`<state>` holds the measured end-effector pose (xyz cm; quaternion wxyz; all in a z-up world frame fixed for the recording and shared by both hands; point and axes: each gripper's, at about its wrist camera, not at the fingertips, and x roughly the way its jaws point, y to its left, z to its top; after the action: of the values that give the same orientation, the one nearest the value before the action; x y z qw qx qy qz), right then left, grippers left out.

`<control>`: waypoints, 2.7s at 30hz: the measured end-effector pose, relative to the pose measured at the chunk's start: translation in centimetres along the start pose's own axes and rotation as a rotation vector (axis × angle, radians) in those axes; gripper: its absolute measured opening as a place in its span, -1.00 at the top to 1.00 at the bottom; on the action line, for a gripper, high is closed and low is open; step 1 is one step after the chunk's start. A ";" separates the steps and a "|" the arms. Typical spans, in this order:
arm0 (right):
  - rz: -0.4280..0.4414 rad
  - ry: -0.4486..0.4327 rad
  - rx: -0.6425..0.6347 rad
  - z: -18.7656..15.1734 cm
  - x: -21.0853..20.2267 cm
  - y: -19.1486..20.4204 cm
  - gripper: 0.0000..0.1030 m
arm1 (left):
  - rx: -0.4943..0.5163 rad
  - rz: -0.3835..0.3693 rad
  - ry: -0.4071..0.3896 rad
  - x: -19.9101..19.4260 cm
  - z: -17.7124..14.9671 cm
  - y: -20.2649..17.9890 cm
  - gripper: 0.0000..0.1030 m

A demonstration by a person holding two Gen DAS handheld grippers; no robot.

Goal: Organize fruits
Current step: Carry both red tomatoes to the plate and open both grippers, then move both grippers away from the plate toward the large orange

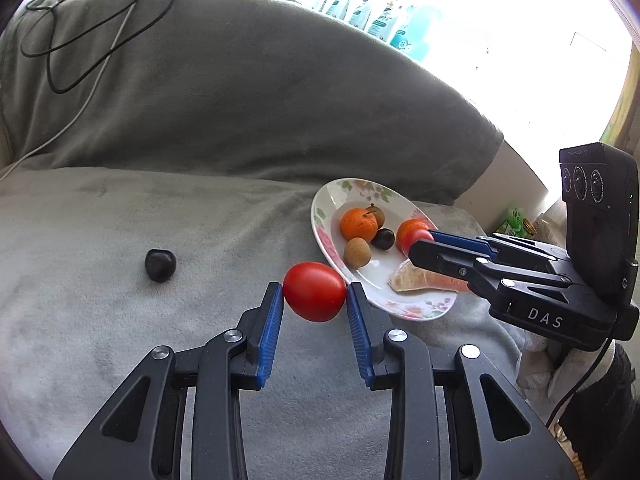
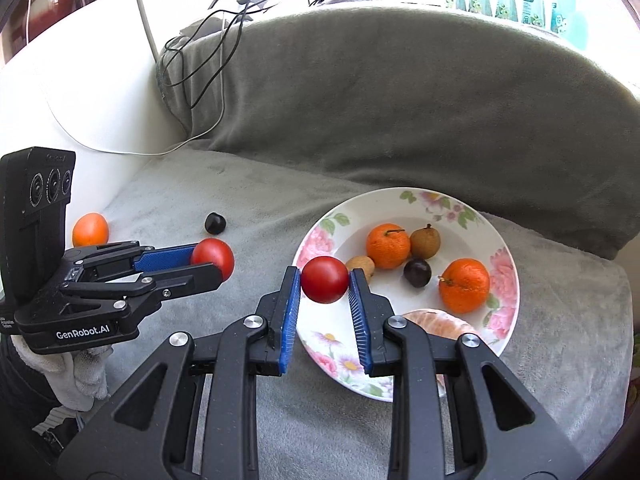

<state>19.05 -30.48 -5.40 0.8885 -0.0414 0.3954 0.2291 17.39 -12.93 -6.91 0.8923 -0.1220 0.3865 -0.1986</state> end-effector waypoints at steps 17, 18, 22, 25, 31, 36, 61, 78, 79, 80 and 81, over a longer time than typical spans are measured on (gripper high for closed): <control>-0.048 -0.006 0.082 0.7 0.0 -4.2 0.50 | 0.049 -0.073 0.037 2.5 0.4 -4.3 0.40; -0.049 -0.005 0.086 0.7 0.1 -4.4 0.50 | 0.051 -0.076 0.039 2.6 0.4 -4.5 0.40; -0.051 -0.003 0.094 0.7 0.3 -4.9 0.50 | 0.049 -0.085 0.051 3.2 0.6 -4.9 0.40; -0.053 0.001 0.097 0.7 0.5 -5.1 0.50 | 0.052 -0.085 0.052 3.3 0.6 -5.2 0.40; -0.051 0.002 0.113 0.8 0.7 -5.4 0.50 | 0.062 -0.092 0.056 3.7 0.7 -5.6 0.40; -0.054 0.001 0.121 0.9 0.7 -5.6 0.49 | 0.068 -0.092 0.055 3.7 0.7 -5.7 0.39; -0.106 -0.048 0.137 1.5 -0.4 -5.8 -0.73 | 0.125 -0.047 0.022 2.7 0.7 -6.8 -0.48; -0.140 -0.060 0.099 1.6 -1.3 -3.8 -0.81 | 0.137 -0.005 -0.011 0.8 0.3 -6.4 -0.55; -0.143 -0.063 0.098 1.6 -1.5 -3.7 -0.81 | 0.135 -0.005 -0.012 0.7 0.3 -6.4 -0.55; -0.146 -0.066 0.098 1.5 -1.6 -3.5 -0.81 | 0.133 -0.006 -0.015 0.5 0.2 -6.4 -0.55; -0.148 -0.068 0.099 1.5 -1.7 -3.4 -0.81 | 0.132 -0.005 -0.018 0.3 0.2 -6.3 -0.55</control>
<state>20.60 -33.79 -3.47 0.9168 -0.0189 0.3718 0.1445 16.10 -18.67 -4.64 0.9013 -0.0657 0.3645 -0.2247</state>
